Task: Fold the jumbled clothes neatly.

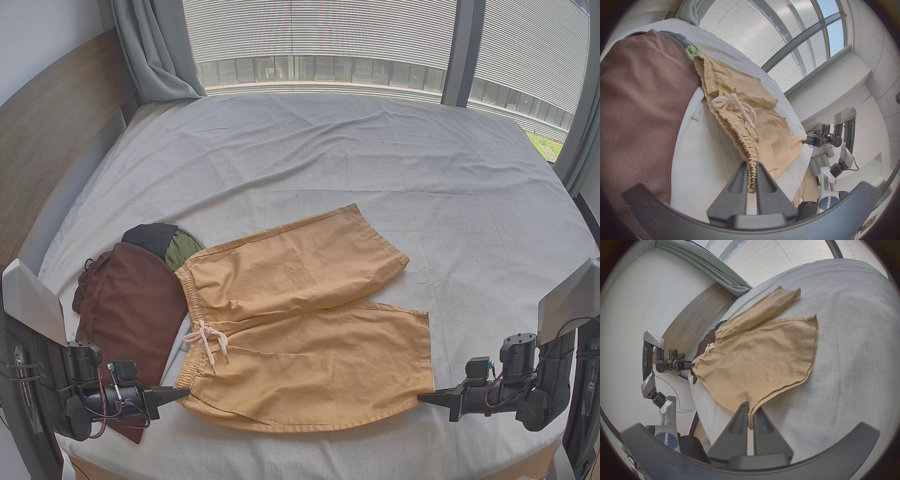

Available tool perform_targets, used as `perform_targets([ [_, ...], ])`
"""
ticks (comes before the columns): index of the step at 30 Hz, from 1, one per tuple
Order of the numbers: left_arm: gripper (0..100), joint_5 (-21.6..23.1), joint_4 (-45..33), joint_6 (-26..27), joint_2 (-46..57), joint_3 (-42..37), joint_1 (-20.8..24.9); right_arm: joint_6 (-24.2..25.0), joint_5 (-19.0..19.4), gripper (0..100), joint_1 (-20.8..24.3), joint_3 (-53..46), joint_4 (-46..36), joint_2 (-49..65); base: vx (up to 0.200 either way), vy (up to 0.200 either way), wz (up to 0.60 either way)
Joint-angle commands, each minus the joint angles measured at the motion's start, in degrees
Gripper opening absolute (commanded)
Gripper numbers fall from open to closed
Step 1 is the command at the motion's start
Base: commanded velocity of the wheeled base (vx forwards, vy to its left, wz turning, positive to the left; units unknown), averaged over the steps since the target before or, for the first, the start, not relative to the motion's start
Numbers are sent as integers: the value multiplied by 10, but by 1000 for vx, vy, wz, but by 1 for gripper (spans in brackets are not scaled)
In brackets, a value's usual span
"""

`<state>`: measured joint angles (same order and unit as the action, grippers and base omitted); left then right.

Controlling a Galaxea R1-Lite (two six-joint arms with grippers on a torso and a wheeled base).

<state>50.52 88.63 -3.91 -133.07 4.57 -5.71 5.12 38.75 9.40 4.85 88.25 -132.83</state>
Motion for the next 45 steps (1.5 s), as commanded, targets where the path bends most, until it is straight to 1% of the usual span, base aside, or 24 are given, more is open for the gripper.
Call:
perform_targets([
  [1, 0, 0, 1, -2, 22, 2, 5, 6, 0, 0, 3, 6, 1, 31, 0, 0, 0],
  [6, 0, 0, 1, -15, 34, 6, 6, 8, 1, 0, 3, 8, 1, 40, 0, 0, 0],
  [7, 0, 0, 1, -40, 49, 15, 9, 9, 1, 0, 4, 12, 0, 47, 0, 0, 0],
  [10, 0, 0, 1, -59, 62, 22, 10, 16, 0, 0, 4, 15, 1, 56, 0, 0, 0],
  [16, 0, -1, 1, -78, 74, 34, 16, 46, 0, 0, 6, 26, 0, 78, 0, 0, 0],
  [24, 0, -2, 1, -91, 76, 45, 16, 51, 0, 0, 8, 38, 1, 81, 0, 0, 0],
  [29, 0, -9, 1, -124, 88, 56, 25, 71, -1, 0, 8, 48, 0, 98, 0, 0, 0],
  [33, 0, -20, 1, -184, 105, 75, 30, 107, -3, 0, 13, 67, 0, 120, 0, 0, 0],
  [34, 0, -20, 1, -184, 105, 75, 30, 107, -3, 0, 13, 67, 0, 120, 0, 0, 0],
  [35, 0, -31, 1, -209, 113, 82, 32, 116, -3, 0, 14, 70, 0, 128, 0, 0, 0],
  [37, 0, -44, 1, -225, 115, 88, 39, 116, -3, 0, 14, 70, 0, 136, 0, 0, 0],
  [41, 0, -72, 1, -231, 113, 98, 44, 117, -3, 0, 15, 70, 0, 147, 0, 0, 0],
  [45, 0, -78, 1, -232, 110, 105, 45, 117, -3, 0, 15, 72, 0, 158, 0, 0, 0],
])
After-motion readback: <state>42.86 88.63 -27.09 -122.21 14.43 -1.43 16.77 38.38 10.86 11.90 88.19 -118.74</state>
